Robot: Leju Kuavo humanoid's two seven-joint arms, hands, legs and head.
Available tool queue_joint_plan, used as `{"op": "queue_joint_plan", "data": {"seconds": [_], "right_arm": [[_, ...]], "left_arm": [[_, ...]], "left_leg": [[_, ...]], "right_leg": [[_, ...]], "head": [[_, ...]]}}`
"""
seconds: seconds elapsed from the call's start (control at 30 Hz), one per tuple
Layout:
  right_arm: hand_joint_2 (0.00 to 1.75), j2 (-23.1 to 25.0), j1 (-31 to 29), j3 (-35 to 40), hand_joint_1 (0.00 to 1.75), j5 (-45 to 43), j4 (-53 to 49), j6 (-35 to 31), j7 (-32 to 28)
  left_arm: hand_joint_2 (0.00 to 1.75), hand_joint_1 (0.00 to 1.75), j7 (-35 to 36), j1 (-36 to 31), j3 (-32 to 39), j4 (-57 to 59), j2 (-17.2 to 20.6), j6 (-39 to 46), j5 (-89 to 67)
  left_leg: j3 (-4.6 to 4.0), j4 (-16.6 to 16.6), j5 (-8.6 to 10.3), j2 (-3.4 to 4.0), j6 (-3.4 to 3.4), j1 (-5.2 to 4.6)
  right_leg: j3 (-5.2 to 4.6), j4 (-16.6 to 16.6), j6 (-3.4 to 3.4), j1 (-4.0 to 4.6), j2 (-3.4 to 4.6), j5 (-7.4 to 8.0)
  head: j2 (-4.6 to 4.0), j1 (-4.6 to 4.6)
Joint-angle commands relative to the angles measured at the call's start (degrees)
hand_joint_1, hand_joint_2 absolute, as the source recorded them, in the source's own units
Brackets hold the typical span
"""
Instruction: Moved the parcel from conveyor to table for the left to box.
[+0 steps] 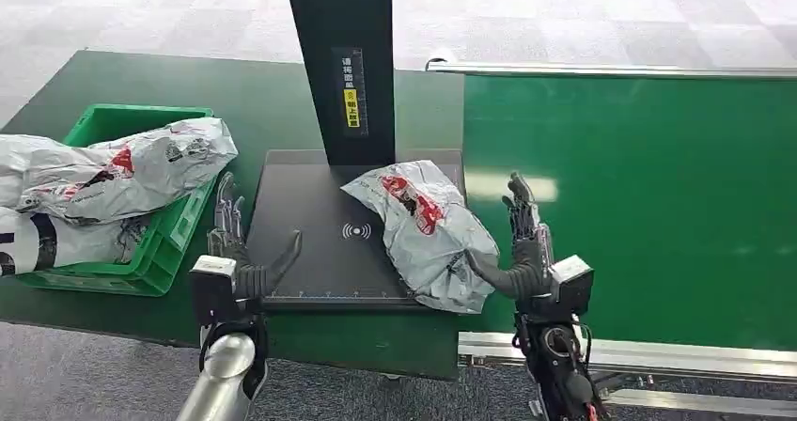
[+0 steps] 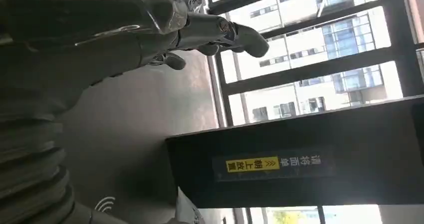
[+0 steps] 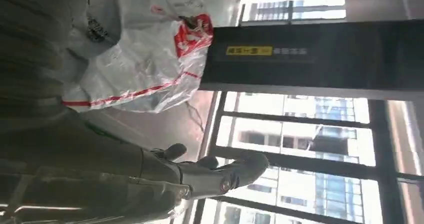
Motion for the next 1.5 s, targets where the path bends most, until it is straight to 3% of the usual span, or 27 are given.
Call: {"op": "queue_joint_plan", "data": {"seconds": [0.03, 0.53, 0.63, 0.8, 0.87, 0.93, 1.07, 1.13, 1.37, 1.5], "right_arm": [[1.75, -0.6, -0.2, -1.5, 0.00, -4.8, -1.4, 8.9, 0.8], [1.75, 0.1, -0.3, -3.0, 0.00, -4.4, -2.0, 9.3, 1.1], [1.75, 0.7, 0.0, -4.7, 0.00, -2.6, -3.3, 5.3, 4.1], [1.75, 1.0, 0.3, -6.4, 0.00, -2.0, -3.7, -2.0, 10.5], [1.75, 1.2, 0.3, -7.2, 0.00, -2.6, -1.6, -3.1, 11.9], [1.75, 1.0, 0.7, -7.4, 0.00, -2.4, 0.0, -3.8, 13.9], [1.75, 1.0, 1.1, -7.6, 0.00, -2.2, -0.2, -4.3, 14.3], [1.75, 0.2, 1.9, -7.8, 0.00, -0.9, -0.6, -6.0, 17.5], [1.75, -0.6, 4.1, -7.5, 0.00, -1.1, -0.2, -6.1, 18.2], [1.75, -0.5, 5.3, -7.2, 0.00, -1.9, -2.2, -5.9, 20.0]], "left_arm": [[1.75, 0.00, -0.5, -1.4, -0.8, 3.2, 0.9, 1.2, -1.4], [1.75, 0.00, -0.1, -1.2, -1.0, 2.4, 0.9, -0.3, -1.0], [1.75, 0.00, 1.5, -1.5, -2.9, 2.9, 1.4, -3.3, -1.4], [1.75, 0.00, 4.2, -9.3, -5.4, 12.9, 0.0, -14.5, 0.1], [1.75, 0.00, 4.8, -13.7, -6.4, 16.3, -1.3, -15.5, -0.6], [1.75, 0.00, 6.3, -18.3, -7.8, 19.5, -2.5, -14.4, -2.1], [1.75, 0.00, 6.7, -19.1, -8.2, 19.9, -2.6, -14.6, -2.1], [1.75, 0.00, 8.4, -22.1, -9.4, 22.4, -3.5, -14.6, -2.5], [1.75, 0.00, 11.6, -31.0, -13.9, 34.3, -9.6, -13.3, -5.9], [1.75, 0.00, 20.4, -33.9, -26.1, 35.7, -10.0, -4.2, -5.4]], "left_leg": [[0.06, 0.0, 0.03, -0.04, 0.04, -0.03], [0.08, -0.1, 0.04, -0.06, 0.04, -0.04], [0.05, 0.0, 0.03, -0.06, 0.03, -0.03], [0.03, 0.0, 0.04, -0.14, 0.02, -0.04], [0.01, 0.0, 0.06, -0.21, 0.03, -0.02], [-0.01, 0.0, 0.09, -0.31, 0.04, -0.01], [0.03, 0.0, 0.05, -0.18, 0.03, 0.00], [0.07, 0.0, 0.05, -0.21, 0.04, 0.00], [-0.08, 0.1, 0.05, -0.38, 0.06, 0.03], [-0.08, 0.0, 0.06, -0.37, 0.08, -0.02]], "right_leg": [[0.08, 0.0, 0.01, -0.02, -0.07, 0.01], [0.09, -0.1, 0.01, -0.03, -0.09, 0.01], [0.07, 0.0, 0.01, -0.02, -0.10, 0.00], [0.05, 0.0, 0.01, -0.03, -0.16, -0.02], [0.06, 0.0, 0.01, -0.01, -0.23, -0.01], [0.08, 0.0, 0.01, 0.00, -0.33, 0.00], [0.08, 0.0, 0.00, 0.01, -0.19, 0.01], [0.15, -0.1, 0.01, 0.00, -0.24, 0.00], [0.04, -0.1, 0.03, 0.03, -0.38, -0.02], [0.07, -0.1, 0.04, -0.02, -0.39, -0.01]], "head": [[0.00, -0.02], [0.00, 0.00], [0.00, 0.00], [0.00, 0.00], [0.00, 0.00], [0.00, 0.00], [0.00, -0.02], [0.00, 0.00], [0.00, -0.02], [0.00, 0.00]]}}
